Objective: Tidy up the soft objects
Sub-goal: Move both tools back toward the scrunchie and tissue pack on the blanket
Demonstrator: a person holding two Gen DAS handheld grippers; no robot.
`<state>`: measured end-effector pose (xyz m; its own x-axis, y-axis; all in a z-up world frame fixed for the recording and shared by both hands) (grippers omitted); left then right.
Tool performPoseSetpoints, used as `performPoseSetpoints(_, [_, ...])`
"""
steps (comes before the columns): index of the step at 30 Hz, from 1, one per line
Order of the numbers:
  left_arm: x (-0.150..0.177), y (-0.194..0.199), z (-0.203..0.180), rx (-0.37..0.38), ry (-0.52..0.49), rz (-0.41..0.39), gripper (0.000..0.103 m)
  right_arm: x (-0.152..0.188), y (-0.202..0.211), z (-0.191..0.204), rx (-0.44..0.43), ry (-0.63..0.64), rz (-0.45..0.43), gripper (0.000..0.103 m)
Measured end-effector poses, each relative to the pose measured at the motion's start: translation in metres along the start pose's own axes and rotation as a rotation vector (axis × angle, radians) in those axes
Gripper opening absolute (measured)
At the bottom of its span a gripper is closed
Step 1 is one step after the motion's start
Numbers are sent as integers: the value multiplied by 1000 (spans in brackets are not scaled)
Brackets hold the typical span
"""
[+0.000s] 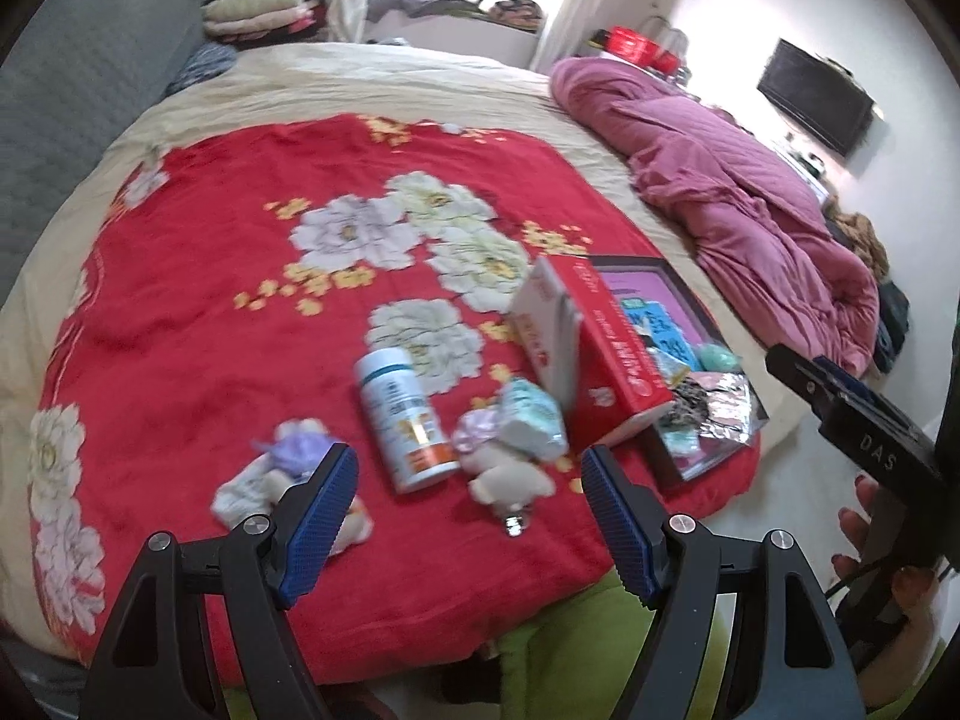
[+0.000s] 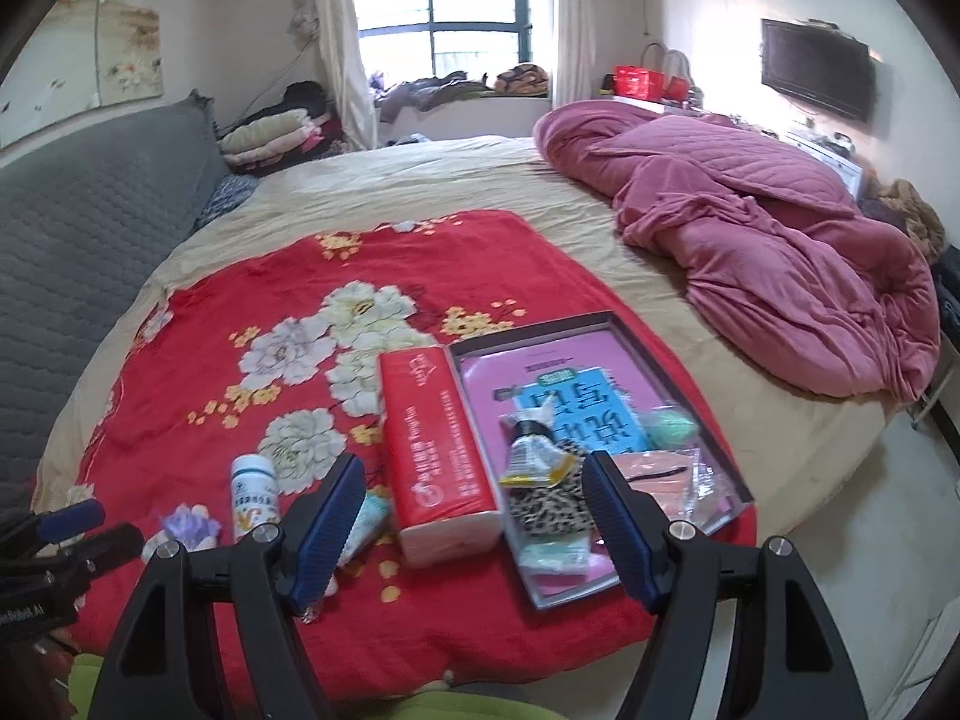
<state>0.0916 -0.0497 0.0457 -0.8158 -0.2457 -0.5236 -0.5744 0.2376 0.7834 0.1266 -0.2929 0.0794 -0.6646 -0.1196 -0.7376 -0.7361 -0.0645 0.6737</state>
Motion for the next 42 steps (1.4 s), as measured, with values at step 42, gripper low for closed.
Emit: performPoseSetpoints(42, [50, -29, 160, -171, 296, 106, 78, 43, -40, 93, -133, 145, 124, 74])
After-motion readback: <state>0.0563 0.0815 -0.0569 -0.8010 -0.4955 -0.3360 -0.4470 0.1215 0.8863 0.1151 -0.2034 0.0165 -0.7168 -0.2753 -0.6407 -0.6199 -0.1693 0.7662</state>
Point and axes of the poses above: each gripper's, at about its wrist camera, not at the fingertips, and y roughly against the way its jaws point, z to its left, x to its underside, the point moved 5 cm from there along -y, roughly the way its jaws point, and after that the axes turned 7 degrees about y, right-handed, at the moved point
